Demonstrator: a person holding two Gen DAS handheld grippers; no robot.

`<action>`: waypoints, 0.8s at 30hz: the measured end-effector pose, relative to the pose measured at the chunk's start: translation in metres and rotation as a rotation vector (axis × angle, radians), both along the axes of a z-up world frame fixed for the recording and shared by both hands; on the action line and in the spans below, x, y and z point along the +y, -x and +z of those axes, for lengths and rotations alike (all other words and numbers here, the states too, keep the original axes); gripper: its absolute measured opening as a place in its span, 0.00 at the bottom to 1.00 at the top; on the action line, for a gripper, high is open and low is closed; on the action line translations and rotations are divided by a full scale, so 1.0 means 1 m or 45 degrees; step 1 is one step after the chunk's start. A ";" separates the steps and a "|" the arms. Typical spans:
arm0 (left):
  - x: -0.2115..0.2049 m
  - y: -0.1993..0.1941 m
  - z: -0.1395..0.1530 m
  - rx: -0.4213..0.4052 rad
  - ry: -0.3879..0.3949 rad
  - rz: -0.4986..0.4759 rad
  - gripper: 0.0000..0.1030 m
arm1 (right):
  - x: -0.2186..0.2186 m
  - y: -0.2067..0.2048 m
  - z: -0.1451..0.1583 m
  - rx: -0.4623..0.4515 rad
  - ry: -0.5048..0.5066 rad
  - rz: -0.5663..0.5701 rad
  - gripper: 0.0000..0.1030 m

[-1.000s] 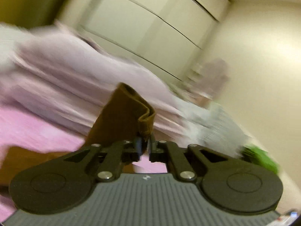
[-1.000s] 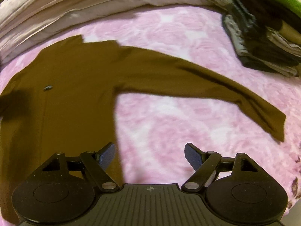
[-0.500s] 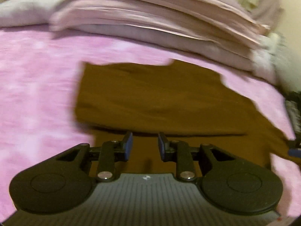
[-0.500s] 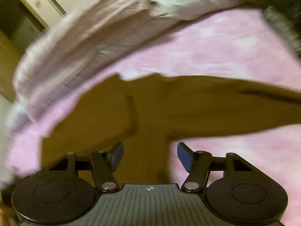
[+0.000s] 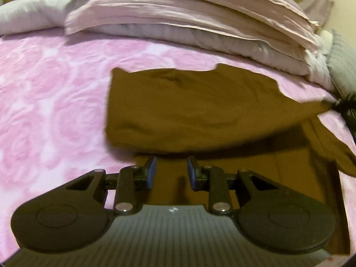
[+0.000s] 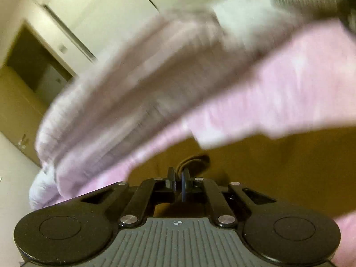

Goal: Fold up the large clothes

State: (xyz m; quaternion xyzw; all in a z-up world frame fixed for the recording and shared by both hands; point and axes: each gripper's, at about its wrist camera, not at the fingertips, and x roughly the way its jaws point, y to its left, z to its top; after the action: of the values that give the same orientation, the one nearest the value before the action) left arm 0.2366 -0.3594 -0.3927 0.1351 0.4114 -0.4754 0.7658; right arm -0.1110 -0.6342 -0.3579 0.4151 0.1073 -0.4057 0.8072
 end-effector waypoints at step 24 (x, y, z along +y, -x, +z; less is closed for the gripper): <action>0.019 -0.001 0.003 -0.008 -0.183 0.199 0.20 | 0.029 0.215 -0.061 0.253 -0.356 -0.539 0.33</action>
State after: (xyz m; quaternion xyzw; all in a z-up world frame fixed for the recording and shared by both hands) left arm 0.2372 -0.3408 -0.3895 0.1586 0.4513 -0.3829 0.7902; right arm -0.3265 -0.6047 -0.4186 0.4939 0.1517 -0.5855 0.6247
